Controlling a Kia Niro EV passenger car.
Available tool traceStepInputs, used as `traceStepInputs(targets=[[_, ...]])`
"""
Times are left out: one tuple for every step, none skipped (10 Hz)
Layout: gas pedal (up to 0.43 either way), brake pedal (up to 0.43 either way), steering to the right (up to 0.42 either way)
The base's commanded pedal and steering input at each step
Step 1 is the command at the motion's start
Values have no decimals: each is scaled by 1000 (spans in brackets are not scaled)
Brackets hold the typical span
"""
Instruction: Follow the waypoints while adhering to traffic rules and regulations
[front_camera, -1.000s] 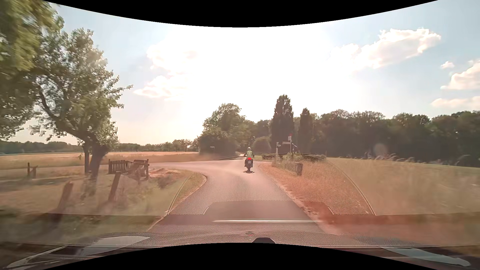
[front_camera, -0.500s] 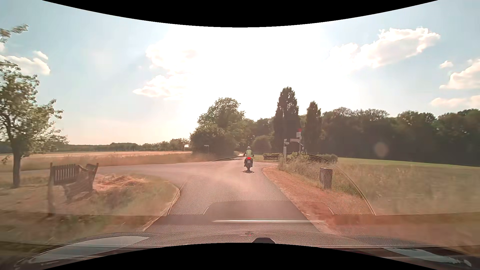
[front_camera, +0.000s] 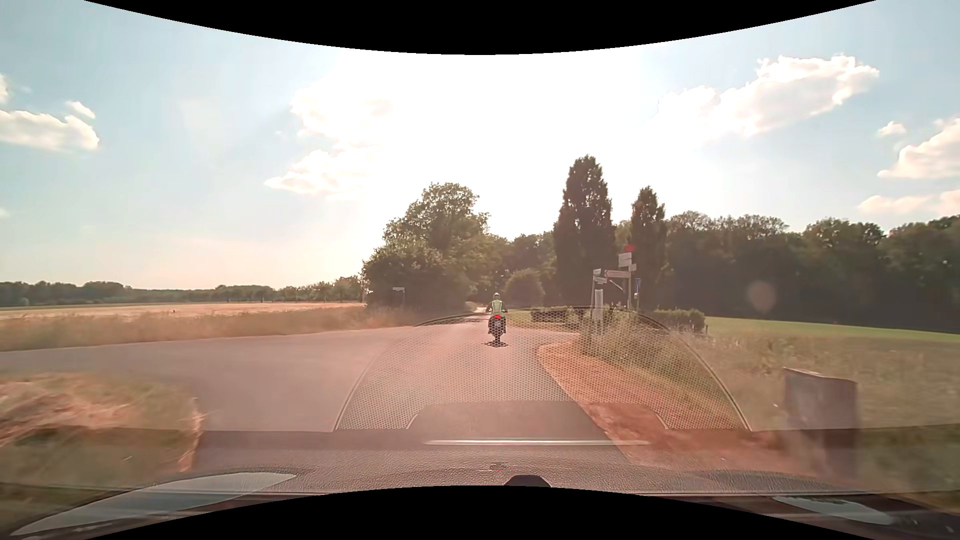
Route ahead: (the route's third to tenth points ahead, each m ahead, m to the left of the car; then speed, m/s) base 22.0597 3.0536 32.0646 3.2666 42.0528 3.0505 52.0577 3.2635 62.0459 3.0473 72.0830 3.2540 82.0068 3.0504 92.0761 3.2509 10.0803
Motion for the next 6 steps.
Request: traceStepInputs(targets=[[118, 0, 3], [118, 0, 3], [130, 0, 3], [130, 0, 2], [130, 0, 1], [150, 0, 0]])
